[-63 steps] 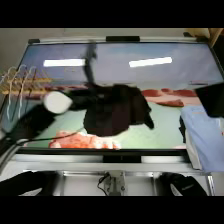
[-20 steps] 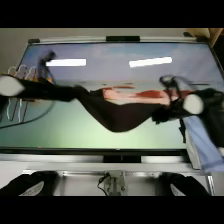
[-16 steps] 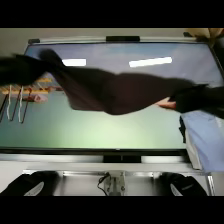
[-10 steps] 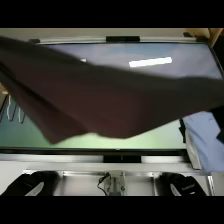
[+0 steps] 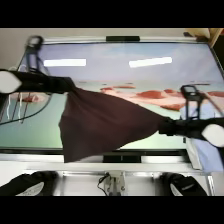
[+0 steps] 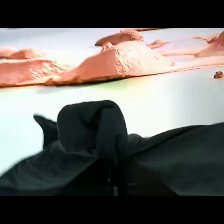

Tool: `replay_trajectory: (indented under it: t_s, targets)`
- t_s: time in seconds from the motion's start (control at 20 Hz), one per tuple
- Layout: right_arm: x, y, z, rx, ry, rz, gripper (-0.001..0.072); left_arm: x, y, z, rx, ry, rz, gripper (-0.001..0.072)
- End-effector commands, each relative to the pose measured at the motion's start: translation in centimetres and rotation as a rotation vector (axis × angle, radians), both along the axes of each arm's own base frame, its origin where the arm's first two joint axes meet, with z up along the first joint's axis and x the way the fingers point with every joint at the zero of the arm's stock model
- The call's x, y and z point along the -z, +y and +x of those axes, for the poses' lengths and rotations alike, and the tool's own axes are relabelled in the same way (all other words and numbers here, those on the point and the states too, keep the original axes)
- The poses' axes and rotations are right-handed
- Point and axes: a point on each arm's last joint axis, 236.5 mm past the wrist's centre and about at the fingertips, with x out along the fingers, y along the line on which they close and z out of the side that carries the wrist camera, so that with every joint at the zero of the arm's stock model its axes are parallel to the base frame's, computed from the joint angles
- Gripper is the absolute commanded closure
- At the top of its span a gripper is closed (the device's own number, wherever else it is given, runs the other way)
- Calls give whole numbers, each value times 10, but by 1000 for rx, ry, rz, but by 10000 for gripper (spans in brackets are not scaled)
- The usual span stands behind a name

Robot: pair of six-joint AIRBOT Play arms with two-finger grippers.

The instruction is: Fold the shirts.

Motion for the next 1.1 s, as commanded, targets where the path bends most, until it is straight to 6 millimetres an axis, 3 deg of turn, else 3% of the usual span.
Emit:
replay_trajectory:
  t_s: [0.0, 0.05, 0.1, 0.2, 0.25, 0.35, 0.4, 0.45, 0.55, 0.65, 0.85, 0.95, 1.05]
  targets:
    - [75, -8, 16, 62, 118, -71, 630, 108, -46, 21, -31, 256, -138, 670]
    - [86, -8, 17, 61, 149, -84, 630, 125, -51, 25, -39, 302, -151, 666]
    - [94, -8, 18, 60, 176, -92, 630, 137, -53, 26, -42, 346, -158, 554]
    - [102, -8, 18, 59, 200, -101, 630, 142, -43, 23, -30, 416, -134, 34]
    - [102, -9, 19, 58, 197, -104, 630, 136, -26, 19, -6, 445, -96, 16]
    - [102, -9, 18, 46, 198, -108, 630, 119, 36, 1, 3, 529, 49, 28]
    - [102, -9, 18, 45, 198, -108, 630, 110, 77, -14, -36, 580, 141, 96]
    - [102, -9, 19, 45, 197, -107, 630, 104, 111, -33, -85, 631, 201, 95]
    - [102, -8, 19, 43, 196, -107, 630, 103, 146, -79, -166, 724, 193, 92]
    - [102, -8, 19, 40, 195, -108, 630, 126, 147, -132, -204, 791, 122, 86]
    - [101, -5, 21, 41, 185, -94, 630, 198, 107, -222, -267, 875, -54, 86]
    - [101, -3, 21, 41, 186, -84, 630, 226, 94, -246, -308, 886, -120, 87]
    - [101, -1, 20, 32, 190, -78, 630, 241, 88, -246, -344, 852, -165, 87]
